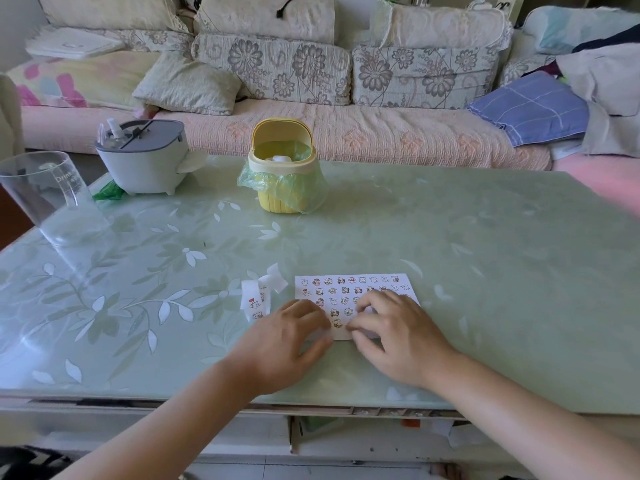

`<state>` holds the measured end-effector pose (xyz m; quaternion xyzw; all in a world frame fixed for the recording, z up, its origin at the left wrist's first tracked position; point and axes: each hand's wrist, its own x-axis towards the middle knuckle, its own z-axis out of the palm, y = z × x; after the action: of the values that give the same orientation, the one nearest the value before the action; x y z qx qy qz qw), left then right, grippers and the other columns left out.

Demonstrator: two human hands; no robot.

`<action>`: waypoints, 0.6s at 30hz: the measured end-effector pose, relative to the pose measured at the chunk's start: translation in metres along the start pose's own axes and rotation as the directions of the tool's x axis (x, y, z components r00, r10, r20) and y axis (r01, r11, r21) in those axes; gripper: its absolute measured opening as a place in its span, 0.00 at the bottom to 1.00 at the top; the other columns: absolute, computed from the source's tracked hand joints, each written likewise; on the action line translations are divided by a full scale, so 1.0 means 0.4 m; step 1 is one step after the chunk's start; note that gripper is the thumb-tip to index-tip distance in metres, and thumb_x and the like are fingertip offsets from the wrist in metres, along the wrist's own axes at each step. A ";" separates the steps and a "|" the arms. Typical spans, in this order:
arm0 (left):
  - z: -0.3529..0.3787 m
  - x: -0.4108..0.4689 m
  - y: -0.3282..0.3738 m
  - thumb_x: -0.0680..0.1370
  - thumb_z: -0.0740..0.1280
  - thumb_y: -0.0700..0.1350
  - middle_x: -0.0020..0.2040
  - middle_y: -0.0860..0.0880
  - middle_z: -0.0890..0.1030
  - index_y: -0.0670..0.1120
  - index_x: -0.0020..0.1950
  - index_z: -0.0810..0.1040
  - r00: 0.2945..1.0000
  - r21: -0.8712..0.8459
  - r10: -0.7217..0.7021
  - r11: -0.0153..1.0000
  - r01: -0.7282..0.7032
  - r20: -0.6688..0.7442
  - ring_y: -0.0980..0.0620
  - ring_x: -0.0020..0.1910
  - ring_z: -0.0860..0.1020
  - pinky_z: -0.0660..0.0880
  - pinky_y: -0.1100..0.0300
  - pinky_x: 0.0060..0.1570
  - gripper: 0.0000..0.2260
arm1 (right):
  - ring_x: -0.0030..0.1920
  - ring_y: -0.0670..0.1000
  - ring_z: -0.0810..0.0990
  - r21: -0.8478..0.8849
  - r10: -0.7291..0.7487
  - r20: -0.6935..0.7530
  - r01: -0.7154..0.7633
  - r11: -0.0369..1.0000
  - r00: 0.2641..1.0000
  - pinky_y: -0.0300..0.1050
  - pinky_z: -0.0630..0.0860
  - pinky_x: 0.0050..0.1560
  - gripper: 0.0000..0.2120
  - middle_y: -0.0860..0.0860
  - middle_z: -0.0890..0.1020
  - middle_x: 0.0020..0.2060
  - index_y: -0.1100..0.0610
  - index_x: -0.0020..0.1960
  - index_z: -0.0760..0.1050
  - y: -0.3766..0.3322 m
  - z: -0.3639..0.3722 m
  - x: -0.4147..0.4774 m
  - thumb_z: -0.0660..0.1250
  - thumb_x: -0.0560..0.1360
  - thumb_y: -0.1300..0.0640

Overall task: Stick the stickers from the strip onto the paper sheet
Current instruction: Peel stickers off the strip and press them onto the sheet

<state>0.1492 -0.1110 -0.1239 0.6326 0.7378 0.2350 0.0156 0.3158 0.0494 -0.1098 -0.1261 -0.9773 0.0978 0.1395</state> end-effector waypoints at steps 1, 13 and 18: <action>0.002 0.009 0.005 0.80 0.55 0.58 0.58 0.57 0.75 0.53 0.59 0.76 1.000 -0.005 -0.019 1.000 0.019 -0.020 0.57 0.58 0.73 0.77 0.53 0.50 0.16 | 0.59 0.52 0.76 -0.048 0.031 0.040 -0.029 0.998 0.999 0.51 0.73 0.58 0.18 0.48 0.77 0.59 0.47 0.57 0.81 -0.004 0.000 0.005 0.57 0.77 0.44; 0.063 0.063 0.015 0.79 0.36 0.65 0.79 0.50 0.35 0.46 0.79 0.37 0.953 0.295 -0.133 0.954 0.049 0.270 0.55 0.76 0.32 0.35 0.56 0.76 0.35 | 0.78 0.46 0.29 -0.156 0.155 0.367 -0.104 0.982 0.917 0.48 0.33 0.78 0.43 0.48 0.32 0.79 0.54 0.81 0.34 0.002 0.047 0.027 0.28 0.69 0.37; 0.060 0.066 0.019 0.75 0.33 0.68 0.79 0.50 0.35 0.46 0.79 0.36 0.950 0.316 -0.140 0.947 0.046 0.279 0.54 0.76 0.31 0.35 0.56 0.76 0.38 | 0.78 0.47 0.31 -0.193 0.358 0.328 -0.309 0.931 0.874 0.48 0.35 0.79 0.47 0.48 0.32 0.79 0.54 0.81 0.33 0.058 0.031 0.008 0.28 0.70 0.27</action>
<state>0.1588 -0.0777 -0.1354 0.6196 0.7837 0.0188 0.0396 0.3141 0.0702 -0.1260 -0.2821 -0.9540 0.0754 -0.0683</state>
